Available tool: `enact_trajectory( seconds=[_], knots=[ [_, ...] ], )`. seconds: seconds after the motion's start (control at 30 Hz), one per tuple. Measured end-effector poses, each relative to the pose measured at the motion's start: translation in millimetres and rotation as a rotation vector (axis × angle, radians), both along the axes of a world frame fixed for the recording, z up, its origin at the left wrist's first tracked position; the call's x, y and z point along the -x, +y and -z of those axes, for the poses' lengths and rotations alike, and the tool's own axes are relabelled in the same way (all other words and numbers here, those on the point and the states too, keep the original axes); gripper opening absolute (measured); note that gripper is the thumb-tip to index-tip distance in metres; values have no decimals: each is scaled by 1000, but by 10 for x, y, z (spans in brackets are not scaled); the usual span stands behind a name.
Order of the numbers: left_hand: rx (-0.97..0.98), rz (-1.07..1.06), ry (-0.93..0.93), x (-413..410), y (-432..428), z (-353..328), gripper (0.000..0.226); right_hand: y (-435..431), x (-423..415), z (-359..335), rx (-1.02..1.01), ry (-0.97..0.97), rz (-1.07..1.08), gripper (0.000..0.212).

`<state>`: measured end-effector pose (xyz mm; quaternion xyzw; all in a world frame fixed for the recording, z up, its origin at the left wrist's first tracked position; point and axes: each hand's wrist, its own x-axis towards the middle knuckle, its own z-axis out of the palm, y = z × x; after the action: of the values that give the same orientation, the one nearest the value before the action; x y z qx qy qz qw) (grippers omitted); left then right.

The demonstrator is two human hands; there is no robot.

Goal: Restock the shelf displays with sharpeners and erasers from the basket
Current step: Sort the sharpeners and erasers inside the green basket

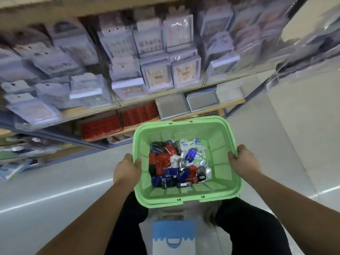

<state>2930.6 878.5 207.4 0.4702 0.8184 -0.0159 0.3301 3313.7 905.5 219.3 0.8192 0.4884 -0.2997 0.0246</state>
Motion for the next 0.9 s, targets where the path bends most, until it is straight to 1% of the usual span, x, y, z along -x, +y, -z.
enact_trajectory(
  seconds=[0.1, 0.2, 0.3, 0.37, 0.43, 0.5, 0.57, 0.67, 0.8, 0.9],
  knots=[
    [37, 21, -21, -319, 94, 822, 36, 126, -305, 837, 14, -13, 18, 23],
    [47, 38, -32, -600, 217, 1583, 49, 196, -534, 1623, -24, -48, 75, 22],
    [34, 16, -40, -803, 400, 2254, 57, 326, -680, 2289, -81, -68, 131, 20],
    [-4, 12, -51, -878, 511, 2644, 58, 433, -746, 2650, -109, -76, 167, 20],
    [-57, 24, -71, -922, 582, 2978, 50, 492, -802, 2980, -156, -71, 196, 20],
    [-105, 47, -82, -972, 622, 3193, 37, 528, -839, 3255, -195, -72, 218, 20],
    [-131, 65, -87, -1015, 627, 3327, 31, 540, -855, 3433, -222, -66, 248, 19],
    [-167, 44, -115, -1044, 626, 3406, 31, 568, -867, 3574, -260, -70, 261, 20],
    [-156, 51, -181, -960, 607, 3417, 31, 573, -786, 3600, -284, -80, 236, 21],
    [-139, 76, -162, -883, 526, 3405, 31, 531, -652, 3539, -214, -133, 206, 35]
  ],
)
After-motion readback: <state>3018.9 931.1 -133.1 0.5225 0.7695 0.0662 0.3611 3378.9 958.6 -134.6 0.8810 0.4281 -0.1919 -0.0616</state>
